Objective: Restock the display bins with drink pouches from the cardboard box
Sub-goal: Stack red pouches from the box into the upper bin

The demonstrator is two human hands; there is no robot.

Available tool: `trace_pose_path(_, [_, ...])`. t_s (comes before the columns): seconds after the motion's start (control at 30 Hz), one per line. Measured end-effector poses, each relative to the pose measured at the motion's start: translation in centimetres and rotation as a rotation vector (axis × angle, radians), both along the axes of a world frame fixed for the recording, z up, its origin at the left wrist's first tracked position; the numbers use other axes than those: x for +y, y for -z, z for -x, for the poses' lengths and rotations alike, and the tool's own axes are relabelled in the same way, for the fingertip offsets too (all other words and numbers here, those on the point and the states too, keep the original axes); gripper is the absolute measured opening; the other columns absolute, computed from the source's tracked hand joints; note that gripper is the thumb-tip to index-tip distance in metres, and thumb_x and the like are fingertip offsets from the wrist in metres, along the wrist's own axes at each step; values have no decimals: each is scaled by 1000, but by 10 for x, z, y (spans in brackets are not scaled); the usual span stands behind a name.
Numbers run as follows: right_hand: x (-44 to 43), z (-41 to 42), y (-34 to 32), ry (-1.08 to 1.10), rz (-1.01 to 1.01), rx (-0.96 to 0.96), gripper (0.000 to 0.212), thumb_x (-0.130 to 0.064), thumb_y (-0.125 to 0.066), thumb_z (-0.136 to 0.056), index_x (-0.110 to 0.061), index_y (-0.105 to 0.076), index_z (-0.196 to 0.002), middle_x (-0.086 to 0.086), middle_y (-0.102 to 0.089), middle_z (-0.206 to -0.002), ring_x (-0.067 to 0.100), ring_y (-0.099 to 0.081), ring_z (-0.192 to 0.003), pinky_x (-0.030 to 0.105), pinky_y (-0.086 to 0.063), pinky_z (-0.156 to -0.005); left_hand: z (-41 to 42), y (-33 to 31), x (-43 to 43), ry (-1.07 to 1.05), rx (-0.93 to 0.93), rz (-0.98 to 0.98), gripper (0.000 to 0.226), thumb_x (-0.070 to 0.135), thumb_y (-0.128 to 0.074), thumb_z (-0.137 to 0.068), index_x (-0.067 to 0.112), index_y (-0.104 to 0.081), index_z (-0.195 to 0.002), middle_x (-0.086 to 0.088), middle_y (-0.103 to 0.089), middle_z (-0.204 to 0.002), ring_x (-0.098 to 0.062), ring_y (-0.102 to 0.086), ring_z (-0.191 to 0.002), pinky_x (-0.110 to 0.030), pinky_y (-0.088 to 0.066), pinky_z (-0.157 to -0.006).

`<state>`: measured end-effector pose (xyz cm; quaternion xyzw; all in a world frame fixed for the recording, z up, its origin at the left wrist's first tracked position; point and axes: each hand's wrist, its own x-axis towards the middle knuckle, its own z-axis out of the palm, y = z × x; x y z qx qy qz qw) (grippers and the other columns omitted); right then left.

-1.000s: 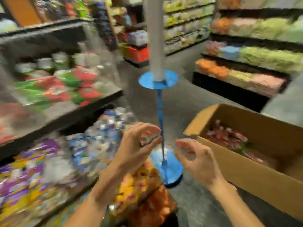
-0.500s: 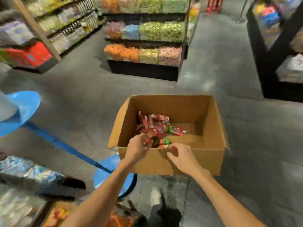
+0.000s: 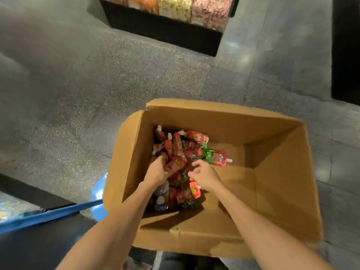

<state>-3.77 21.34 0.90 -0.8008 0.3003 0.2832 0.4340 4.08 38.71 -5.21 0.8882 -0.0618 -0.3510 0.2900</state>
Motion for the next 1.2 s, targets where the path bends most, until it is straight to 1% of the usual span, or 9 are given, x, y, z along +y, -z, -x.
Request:
trace_pose_path(0.17, [12, -69, 56, -24, 114, -59, 44, -27, -63, -94, -25, -48, -136, 8, -43, -140, 29, -53, -118, 38, -47, -95, -3, 89, -10, 4, 161, 89, 91, 74, -55, -80, 12, -44, -146, -12, -46, -148, -27, -41, -139, -45, -32, -117])
trace_pose_path(0.3, [35, -113, 95, -76, 231, 14, 37, -23, -57, -96, -11, -53, -132, 15, -38, -141, 37, -47, -125, 40, -44, -96, -5, 81, -23, -34, -115, -422, 79, 64, -57, -87, 25, -32, -151, -8, -23, -157, -31, -32, -139, -42, -28, -113])
trace_pose_path(0.47, [59, -131, 126, -295, 557, 132, 47, -10, -46, -100, -8, -41, -146, 18, -31, -154, 35, -38, -135, 43, -42, -102, -3, 101, -22, 99, -293, -497, 97, 60, -91, -41, 9, -67, -119, -24, -56, -132, -44, -63, -96, -45, -55, -77])
trace_pose_path(0.57, [63, -137, 141, -277, 576, 1, 54, -13, -67, -88, -8, -51, -140, 27, -51, -135, 44, -60, -107, 47, -55, -78, 3, 109, -23, 160, -380, -508, 109, 64, -87, -32, 17, -52, -123, -23, -64, -119, -44, -66, -98, -48, -57, -76])
trace_pose_path(0.67, [57, -132, 151, -235, 511, -43, 51, -5, -72, -82, -3, -59, -132, 30, -58, -124, 46, -65, -94, 45, -57, -69, 8, 123, -18, 258, -470, -513, 83, 65, -80, -52, 26, -58, -121, -22, -65, -117, -49, -59, -113, -56, -45, -95])
trace_pose_path(0.8, [38, -127, 140, -255, 432, -104, 54, -5, -49, -97, -6, -36, -149, 19, -33, -152, 42, -46, -128, 45, -42, -103, 1, 121, -19, 245, -264, -433, 17, 39, -68, -69, 26, -78, -73, -16, -71, -108, -48, -58, -118, -60, -39, -100])
trace_pose_path(0.93, [13, -119, 121, -31, 353, -8, 10, -5, -55, -92, -4, -59, -101, 18, -59, -115, 39, -61, -104, 40, -46, -74, 10, 140, -7, 209, -322, -301, 19, 36, -61, -82, 26, -74, -92, -3, -67, -119, -32, -60, -119, -55, -30, -110])
trace_pose_path(1.03, [-5, -100, 112, 165, 261, -45, 23, -23, -63, -94, -14, -50, -76, 14, -57, -96, 28, -57, -80, 30, -36, -63, 13, 93, -21, 99, -114, -98, 35, 27, -39, -106, 13, -54, -135, 4, -49, -135, -21, -46, -130, -39, -33, -116])
trace_pose_path(1.2, [-26, -70, 72, 322, 221, -173, 41, -26, -67, -94, -5, -58, -128, 10, -58, -125, 26, -54, -113, 32, -41, -88, 8, 43, -26, 213, -99, 19, 10, 17, -71, -87, 13, -65, -94, 2, -60, -92, -18, -61, -90, -13, -40, -64])
